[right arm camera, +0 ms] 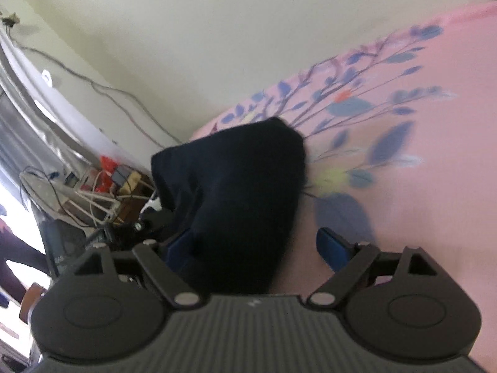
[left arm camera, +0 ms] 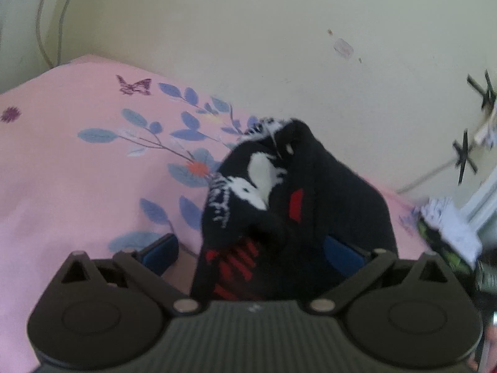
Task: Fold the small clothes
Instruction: 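Carry the folded sweater onto the clothes stack and open both grippers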
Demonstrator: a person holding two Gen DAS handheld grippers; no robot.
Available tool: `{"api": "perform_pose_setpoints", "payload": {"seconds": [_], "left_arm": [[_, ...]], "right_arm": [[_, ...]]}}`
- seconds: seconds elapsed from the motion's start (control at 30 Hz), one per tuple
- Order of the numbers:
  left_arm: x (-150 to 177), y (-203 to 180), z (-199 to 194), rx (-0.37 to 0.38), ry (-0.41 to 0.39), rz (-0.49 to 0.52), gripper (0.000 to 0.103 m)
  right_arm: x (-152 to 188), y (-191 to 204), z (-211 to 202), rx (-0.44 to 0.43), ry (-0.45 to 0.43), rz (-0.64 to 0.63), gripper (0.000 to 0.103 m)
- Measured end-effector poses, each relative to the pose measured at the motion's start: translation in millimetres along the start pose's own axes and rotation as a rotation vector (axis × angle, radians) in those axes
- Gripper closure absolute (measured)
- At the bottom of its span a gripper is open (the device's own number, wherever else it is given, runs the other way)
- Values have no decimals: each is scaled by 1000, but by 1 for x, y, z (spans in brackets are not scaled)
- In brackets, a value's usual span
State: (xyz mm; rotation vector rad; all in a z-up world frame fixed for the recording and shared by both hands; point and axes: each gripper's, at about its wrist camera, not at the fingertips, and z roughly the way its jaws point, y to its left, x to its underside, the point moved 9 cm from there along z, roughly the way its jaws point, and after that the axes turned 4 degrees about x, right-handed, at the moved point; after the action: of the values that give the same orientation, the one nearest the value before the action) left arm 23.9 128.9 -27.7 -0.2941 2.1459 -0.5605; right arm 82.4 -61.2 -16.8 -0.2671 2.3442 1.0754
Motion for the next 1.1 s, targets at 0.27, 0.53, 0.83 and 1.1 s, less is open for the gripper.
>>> {"api": "perform_pose_setpoints", "payload": {"seconds": [0.27,0.53,0.83,1.1], "left_arm": [[4,-6,2,24,7,-10,33],[35,-172,40,212,112,124,45],[107,-330,131,308,324,307,28],[120,-328,123,309,368,319,46]], "right_arm": [[-25,29,42,62,-11,-57,43],[-15,-23,-130,211,-253,-89,51],[0,-142,-268,442,-293,92,41],[32,-164,-268,257,-308,152,42]]}}
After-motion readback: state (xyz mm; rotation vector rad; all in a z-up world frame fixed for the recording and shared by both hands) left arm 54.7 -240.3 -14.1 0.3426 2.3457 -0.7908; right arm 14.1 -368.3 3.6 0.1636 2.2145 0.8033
